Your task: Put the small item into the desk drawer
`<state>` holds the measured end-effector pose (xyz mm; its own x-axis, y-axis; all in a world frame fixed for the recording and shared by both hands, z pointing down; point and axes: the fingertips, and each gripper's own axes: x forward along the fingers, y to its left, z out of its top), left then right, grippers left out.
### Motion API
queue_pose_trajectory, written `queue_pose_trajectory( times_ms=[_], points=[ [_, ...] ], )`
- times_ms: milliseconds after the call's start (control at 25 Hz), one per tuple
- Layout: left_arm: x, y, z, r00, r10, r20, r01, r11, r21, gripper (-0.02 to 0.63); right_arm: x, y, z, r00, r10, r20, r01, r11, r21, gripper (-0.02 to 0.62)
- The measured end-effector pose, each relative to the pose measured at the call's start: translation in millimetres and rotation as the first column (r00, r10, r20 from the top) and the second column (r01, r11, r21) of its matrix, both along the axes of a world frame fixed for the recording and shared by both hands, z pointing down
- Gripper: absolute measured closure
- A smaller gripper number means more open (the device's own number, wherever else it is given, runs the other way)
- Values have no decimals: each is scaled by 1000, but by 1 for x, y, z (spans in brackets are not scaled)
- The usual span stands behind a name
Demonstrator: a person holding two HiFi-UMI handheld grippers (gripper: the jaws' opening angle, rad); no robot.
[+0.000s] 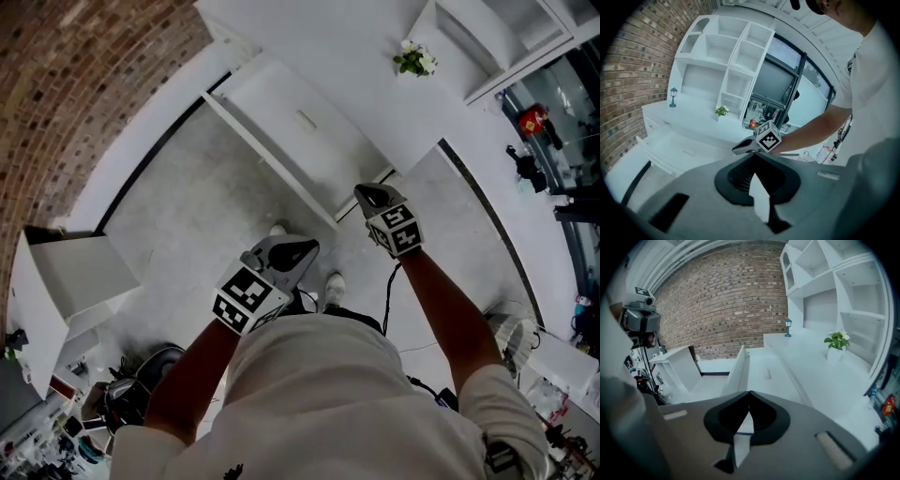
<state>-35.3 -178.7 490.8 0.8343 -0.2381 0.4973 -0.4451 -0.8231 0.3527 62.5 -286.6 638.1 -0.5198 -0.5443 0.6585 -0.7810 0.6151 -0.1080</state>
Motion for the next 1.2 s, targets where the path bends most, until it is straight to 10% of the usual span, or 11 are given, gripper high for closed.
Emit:
queue_pose_trajectory(
  times_ms=[680, 1200],
  points=[
    [38, 121, -33, 991, -130, -38, 131, 991, 32, 601, 31, 198, -64, 983, -106, 149, 109, 994, -10, 584],
    [49, 156, -41, 978, -205, -36, 207, 977, 60, 601, 26, 248, -126, 952, -217, 215, 201, 975, 93, 584]
  ],
)
